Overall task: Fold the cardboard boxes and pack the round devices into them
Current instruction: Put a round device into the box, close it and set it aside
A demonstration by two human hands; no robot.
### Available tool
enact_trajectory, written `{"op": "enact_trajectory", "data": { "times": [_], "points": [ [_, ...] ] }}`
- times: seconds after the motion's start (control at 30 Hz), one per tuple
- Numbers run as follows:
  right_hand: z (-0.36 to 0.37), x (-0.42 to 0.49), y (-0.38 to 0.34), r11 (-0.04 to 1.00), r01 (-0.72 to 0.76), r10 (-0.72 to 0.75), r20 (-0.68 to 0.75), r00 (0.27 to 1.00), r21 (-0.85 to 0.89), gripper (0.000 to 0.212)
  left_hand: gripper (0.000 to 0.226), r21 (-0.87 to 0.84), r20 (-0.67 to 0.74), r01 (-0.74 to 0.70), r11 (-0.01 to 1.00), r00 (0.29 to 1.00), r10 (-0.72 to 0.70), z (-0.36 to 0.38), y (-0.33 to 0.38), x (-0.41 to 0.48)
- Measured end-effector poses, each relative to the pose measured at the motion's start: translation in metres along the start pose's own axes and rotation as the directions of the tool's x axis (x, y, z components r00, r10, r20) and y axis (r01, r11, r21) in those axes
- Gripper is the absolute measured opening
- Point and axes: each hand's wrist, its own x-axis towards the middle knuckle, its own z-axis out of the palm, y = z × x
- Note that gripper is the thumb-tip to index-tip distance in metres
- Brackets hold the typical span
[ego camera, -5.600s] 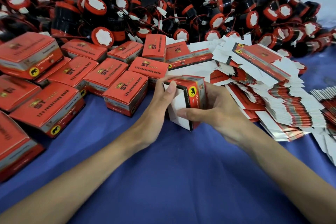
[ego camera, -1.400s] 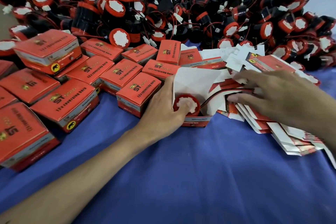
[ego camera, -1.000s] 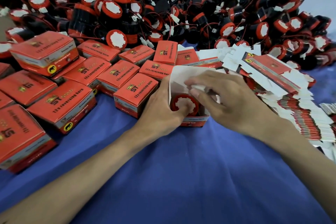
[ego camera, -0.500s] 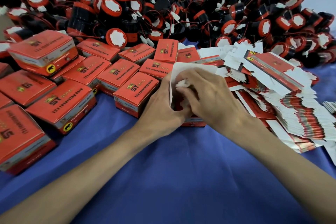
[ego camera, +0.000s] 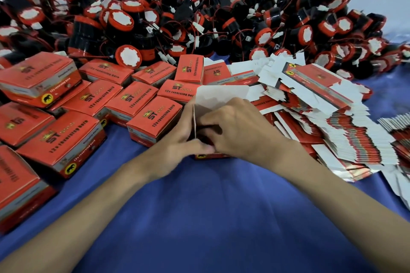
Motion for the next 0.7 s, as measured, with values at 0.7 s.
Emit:
{"op": "enact_trajectory", "data": {
  "times": [0.7],
  "points": [
    [0.028,-0.037,0.028,0.498,0.021,0.323,-0.208,0.923,0.867,0.049,0.031,0.056,-0.352,-0.016,0.998,0.935,0.035,0.018,-0.003,0.004]
  ]
}}
